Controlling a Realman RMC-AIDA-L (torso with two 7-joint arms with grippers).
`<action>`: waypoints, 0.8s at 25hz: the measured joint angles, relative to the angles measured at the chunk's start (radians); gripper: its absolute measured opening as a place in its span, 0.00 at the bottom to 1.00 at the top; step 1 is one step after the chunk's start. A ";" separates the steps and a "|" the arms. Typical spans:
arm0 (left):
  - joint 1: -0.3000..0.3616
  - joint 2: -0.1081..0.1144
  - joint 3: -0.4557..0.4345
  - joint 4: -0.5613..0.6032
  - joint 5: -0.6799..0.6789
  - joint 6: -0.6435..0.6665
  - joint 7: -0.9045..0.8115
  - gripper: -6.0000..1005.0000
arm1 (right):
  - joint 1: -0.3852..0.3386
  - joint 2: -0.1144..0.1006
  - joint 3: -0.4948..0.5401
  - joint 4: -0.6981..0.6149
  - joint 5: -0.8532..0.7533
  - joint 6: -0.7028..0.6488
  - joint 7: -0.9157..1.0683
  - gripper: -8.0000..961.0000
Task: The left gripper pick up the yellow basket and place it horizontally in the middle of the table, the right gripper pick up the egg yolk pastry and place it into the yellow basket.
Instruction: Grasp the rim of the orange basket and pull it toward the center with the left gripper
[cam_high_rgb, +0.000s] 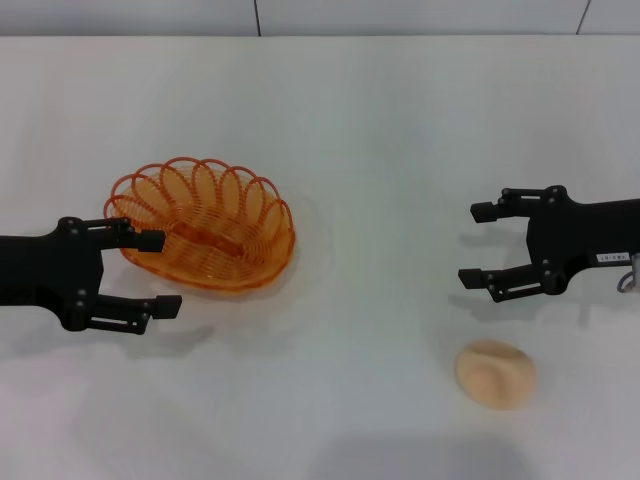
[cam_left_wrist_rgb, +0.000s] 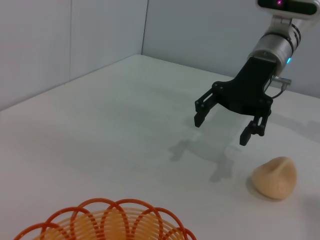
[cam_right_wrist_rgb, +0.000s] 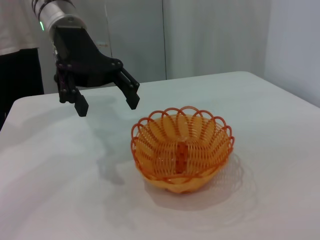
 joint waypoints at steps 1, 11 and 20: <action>0.000 0.000 0.000 0.000 0.000 0.000 0.000 0.87 | 0.000 0.002 0.000 -0.002 0.000 0.001 0.000 0.89; -0.001 0.000 0.000 0.000 0.000 -0.003 0.000 0.85 | 0.000 0.007 0.000 -0.010 -0.001 0.009 -0.001 0.89; 0.000 -0.002 0.001 0.037 -0.004 0.006 -0.076 0.84 | -0.003 0.008 0.000 -0.013 -0.002 0.011 -0.001 0.89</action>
